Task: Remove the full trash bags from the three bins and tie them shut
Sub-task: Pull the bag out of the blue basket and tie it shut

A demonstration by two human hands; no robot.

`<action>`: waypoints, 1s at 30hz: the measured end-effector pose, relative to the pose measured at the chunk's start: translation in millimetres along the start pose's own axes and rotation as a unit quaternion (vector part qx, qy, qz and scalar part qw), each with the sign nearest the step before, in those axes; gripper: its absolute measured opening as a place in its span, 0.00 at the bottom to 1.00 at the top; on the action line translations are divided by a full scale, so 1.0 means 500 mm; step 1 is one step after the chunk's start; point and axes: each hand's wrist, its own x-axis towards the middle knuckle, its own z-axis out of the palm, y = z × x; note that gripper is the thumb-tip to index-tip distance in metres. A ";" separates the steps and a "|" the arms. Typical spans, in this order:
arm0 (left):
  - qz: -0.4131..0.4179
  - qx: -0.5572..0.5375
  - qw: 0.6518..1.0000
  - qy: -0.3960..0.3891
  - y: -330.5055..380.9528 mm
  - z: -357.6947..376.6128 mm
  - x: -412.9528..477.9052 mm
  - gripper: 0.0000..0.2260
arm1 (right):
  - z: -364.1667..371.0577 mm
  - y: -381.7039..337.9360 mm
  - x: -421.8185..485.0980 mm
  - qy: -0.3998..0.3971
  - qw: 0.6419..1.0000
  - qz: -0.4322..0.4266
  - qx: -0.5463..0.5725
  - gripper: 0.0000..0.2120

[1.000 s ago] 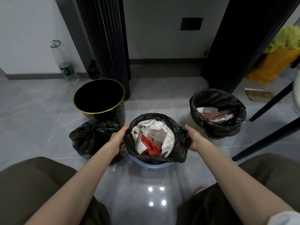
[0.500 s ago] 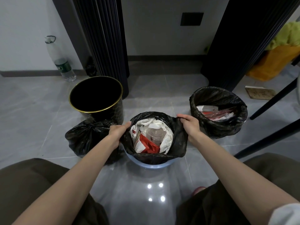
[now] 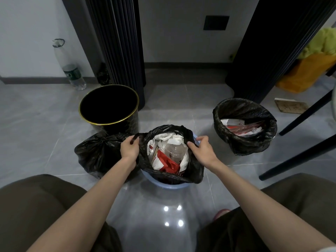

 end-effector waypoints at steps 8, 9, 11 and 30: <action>0.032 -0.049 0.991 -0.119 0.011 -0.001 -0.034 0.07 | 0.003 0.005 0.015 0.077 0.997 -0.018 0.007 0.12; 0.026 -0.059 0.991 -0.117 0.009 -0.004 -0.035 0.07 | 0.003 0.002 0.017 0.089 0.995 -0.023 0.031 0.12; 0.024 -0.068 0.992 -0.101 0.005 -0.009 -0.035 0.07 | 0.002 -0.008 0.020 0.099 0.990 -0.024 0.096 0.12; 0.079 0.054 0.994 -0.059 0.010 -0.012 -0.032 0.11 | 0.000 -0.007 -0.004 -0.087 0.959 -0.084 -0.255 0.33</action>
